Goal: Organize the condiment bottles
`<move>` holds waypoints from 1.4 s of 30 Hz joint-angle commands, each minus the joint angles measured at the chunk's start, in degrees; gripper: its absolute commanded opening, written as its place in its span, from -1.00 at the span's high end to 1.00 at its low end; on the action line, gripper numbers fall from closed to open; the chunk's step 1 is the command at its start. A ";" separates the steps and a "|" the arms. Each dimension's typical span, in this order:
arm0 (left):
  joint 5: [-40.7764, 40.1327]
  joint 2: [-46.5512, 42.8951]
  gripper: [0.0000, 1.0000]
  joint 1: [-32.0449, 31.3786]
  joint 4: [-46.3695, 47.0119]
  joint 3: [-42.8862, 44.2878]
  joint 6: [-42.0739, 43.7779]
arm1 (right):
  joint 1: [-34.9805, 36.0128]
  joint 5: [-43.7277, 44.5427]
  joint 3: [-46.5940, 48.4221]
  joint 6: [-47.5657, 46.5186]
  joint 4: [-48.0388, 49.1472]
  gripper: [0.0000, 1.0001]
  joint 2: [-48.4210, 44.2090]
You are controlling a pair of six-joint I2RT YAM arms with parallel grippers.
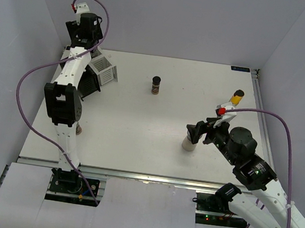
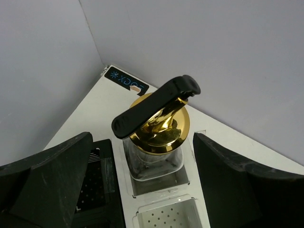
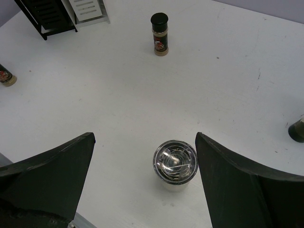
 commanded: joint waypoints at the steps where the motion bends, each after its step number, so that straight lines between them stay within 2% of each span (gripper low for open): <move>1: 1.54 -8.93 -0.96 0.40 -3.45 -1.97 -0.51 | 0.17 1.22 0.44 -0.56 2.56 -0.85 -0.42; 11: 3.56 -24.55 -0.96 0.40 -12.18 -21.15 -3.52 | 0.17 1.30 1.13 -0.63 1.07 -0.85 -0.75; 16: 6.29 -35.05 -0.96 0.40 -18.18 -35.83 -10.41 | 0.24 1.39 0.64 -0.39 1.00 -0.84 -2.31; 20: 5.96 -42.11 -0.91 0.31 -23.04 -43.45 -13.40 | 0.17 0.71 0.21 -0.14 0.41 -0.85 -3.35; 25: 4.43 -50.49 -0.84 0.31 -30.03 -48.90 -18.24 | 0.17 -0.54 0.26 0.33 0.27 -0.85 -4.48; 33: 7.94 -56.91 -0.90 0.40 -35.62 -55.99 -25.50 | 0.25 -1.33 -0.18 0.51 -0.17 -0.84 -5.64; 36: 8.22 -56.98 -0.74 0.40 -36.42 -57.58 -25.60 | 0.20 -0.96 -0.30 0.60 -0.52 -0.84 -6.68; 42: 7.98 -58.38 -0.63 0.46 -36.75 -61.07 -28.75 | 0.20 -0.13 -1.23 0.69 -0.17 -0.84 -8.58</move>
